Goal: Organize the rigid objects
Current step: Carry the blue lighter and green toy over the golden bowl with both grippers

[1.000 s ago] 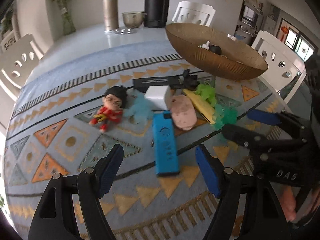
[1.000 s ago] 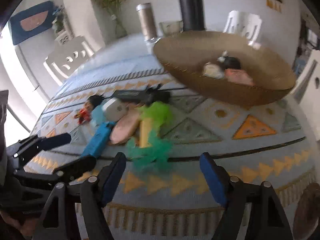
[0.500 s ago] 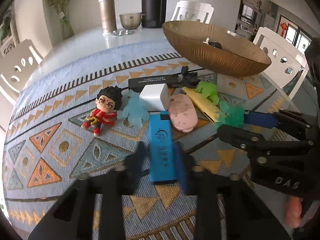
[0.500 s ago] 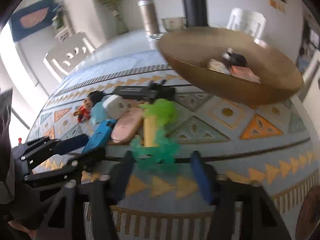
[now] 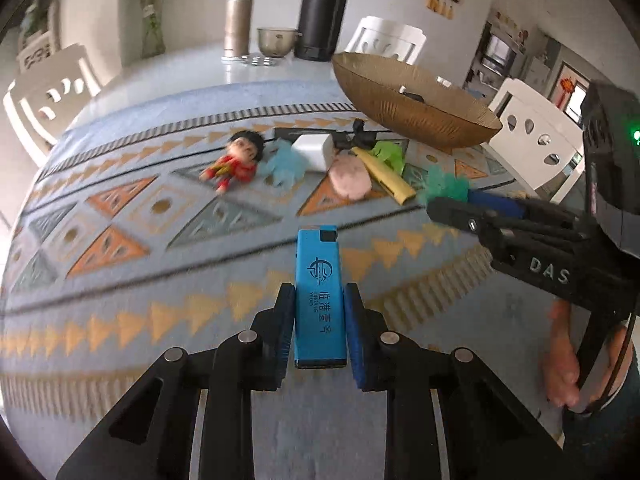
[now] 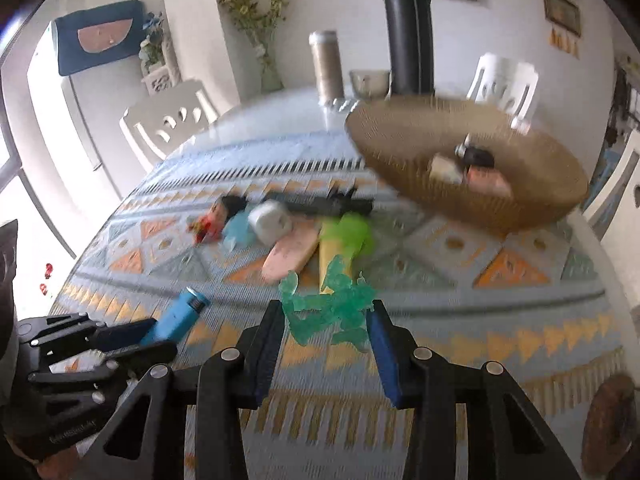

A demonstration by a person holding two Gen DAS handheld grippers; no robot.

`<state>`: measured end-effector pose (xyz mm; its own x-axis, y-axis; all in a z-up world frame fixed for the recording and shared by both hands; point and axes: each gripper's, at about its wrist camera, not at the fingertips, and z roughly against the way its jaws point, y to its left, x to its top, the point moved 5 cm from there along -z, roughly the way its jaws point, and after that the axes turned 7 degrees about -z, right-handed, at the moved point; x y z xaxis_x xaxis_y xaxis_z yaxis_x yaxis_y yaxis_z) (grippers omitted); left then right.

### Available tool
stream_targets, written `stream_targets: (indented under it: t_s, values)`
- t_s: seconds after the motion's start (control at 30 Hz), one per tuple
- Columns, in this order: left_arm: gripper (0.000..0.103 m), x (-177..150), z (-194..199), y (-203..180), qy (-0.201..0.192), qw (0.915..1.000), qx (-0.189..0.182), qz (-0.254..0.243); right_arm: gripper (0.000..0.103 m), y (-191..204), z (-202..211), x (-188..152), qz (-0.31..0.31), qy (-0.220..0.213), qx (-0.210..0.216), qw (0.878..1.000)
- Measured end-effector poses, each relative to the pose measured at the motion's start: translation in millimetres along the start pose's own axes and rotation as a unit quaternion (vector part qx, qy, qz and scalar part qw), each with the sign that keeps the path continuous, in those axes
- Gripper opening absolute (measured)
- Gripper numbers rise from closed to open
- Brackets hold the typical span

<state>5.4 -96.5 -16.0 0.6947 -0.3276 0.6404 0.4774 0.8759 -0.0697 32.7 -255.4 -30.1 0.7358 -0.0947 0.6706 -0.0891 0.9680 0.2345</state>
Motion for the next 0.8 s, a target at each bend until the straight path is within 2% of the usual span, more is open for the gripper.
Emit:
stream_targets:
  t_s: [0.07,0.17,0.27,0.4,0.43,0.47,0.53,0.57,0.73,0.77,0.8]
  values:
    - [0.021,-9,5,3,-0.002,0.9999,0.003,0.012,0.042,10,8,-19,0.014,0.022,0.016,1.0]
    - [0.021,-16,1,3,0.004,0.9996,0.027,0.009,0.042,26,13,-38,0.059,0.03,0.003,0.998]
    - [0.022,-16,0,-1,0.003,0.9987,0.05,-0.006,0.042,34,12,-43,0.085,0.027,-0.005,0.996]
    - [0.026,-20,-3,-4,0.014,0.998,0.058,-0.02,0.043,35,-3,-50,0.093,0.065,-0.013,0.993]
    - [0.03,-20,-3,-4,0.014,0.998,0.058,-0.02,0.045,35,-4,-50,0.093,0.065,-0.013,0.993]
    - [0.038,-20,-3,-3,0.014,0.9981,0.058,-0.019,0.047,35,-3,-50,0.093,0.064,-0.009,0.994]
    - [0.038,-19,-4,-1,0.015,0.9983,0.055,-0.015,0.06,33,-4,-50,0.088,0.06,-0.009,0.994]
    - [0.038,-20,-4,0,0.014,0.9984,0.054,-0.013,0.06,32,-3,-48,0.085,0.055,-0.011,0.995]
    - [0.038,-19,-5,-3,0.015,0.9972,0.07,-0.019,0.058,29,-6,-48,0.073,0.064,-0.024,0.995]
    - [0.037,-18,-6,-3,0.015,0.9968,0.075,-0.021,0.055,30,-6,-48,0.076,0.063,-0.023,0.995]
    - [0.029,-18,-6,-4,0.015,0.9966,0.078,-0.023,0.043,32,-5,-48,0.081,0.061,-0.024,0.995]
